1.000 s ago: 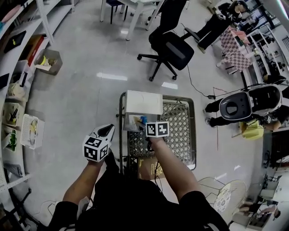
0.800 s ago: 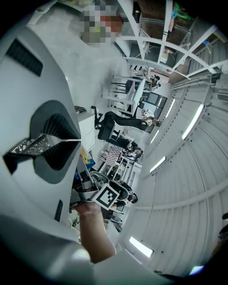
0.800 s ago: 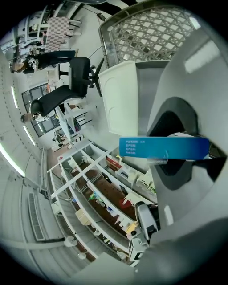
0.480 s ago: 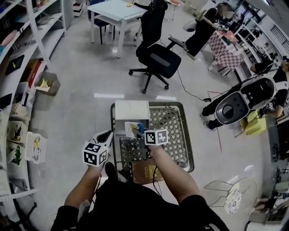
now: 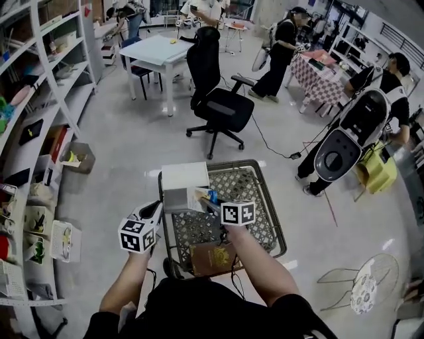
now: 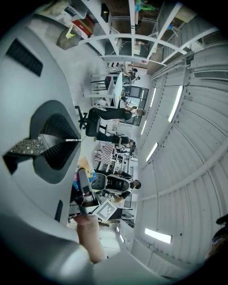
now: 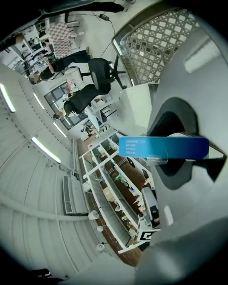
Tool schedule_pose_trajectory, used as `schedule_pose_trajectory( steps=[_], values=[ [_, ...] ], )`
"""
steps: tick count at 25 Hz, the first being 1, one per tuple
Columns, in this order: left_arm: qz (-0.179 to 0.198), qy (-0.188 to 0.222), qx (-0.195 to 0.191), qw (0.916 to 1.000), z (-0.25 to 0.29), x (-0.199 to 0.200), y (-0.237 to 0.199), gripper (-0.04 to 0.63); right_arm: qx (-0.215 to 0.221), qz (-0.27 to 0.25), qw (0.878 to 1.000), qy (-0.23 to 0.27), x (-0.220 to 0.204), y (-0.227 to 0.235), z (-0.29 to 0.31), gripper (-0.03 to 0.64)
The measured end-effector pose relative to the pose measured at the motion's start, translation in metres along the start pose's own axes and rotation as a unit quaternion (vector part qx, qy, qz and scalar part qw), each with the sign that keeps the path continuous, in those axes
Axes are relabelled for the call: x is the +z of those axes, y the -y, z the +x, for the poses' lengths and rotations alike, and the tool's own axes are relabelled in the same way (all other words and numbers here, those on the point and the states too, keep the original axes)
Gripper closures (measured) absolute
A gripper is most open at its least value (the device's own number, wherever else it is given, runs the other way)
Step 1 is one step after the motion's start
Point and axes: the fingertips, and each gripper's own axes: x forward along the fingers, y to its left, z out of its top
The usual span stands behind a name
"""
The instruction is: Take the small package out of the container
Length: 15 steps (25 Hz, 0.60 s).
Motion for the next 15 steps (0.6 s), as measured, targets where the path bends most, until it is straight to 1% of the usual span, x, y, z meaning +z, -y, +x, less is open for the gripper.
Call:
schedule_pose_trajectory(
  steps=[3, 6, 9, 12, 15],
  values=[
    [0.009, 0.015, 0.001, 0.9999, -0.009, 0.015, 0.014, 0.575, 0.017, -0.001, 0.999, 0.035, 0.01, -0.009, -0.029, 0.525],
    [0.006, 0.031, -0.004, 0.9995, -0.02, 0.029, 0.032, 0.575, 0.034, -0.006, 0.997, 0.064, 0.021, -0.019, -0.06, 0.526],
    [0.02, 0.048, -0.001, 0.9986, -0.033, 0.046, 0.047, 0.575, 0.048, -0.019, 0.995, 0.085, 0.034, -0.028, -0.087, 0.526],
    [0.032, 0.061, 0.009, 0.9976, -0.048, 0.058, 0.051, 0.575, 0.061, -0.032, 0.992, 0.106, 0.049, -0.042, -0.105, 0.526],
    [0.043, 0.066, 0.014, 0.9968, -0.061, 0.064, 0.047, 0.575, 0.067, -0.046, 0.988, 0.129, 0.059, -0.058, -0.118, 0.528]
  ],
)
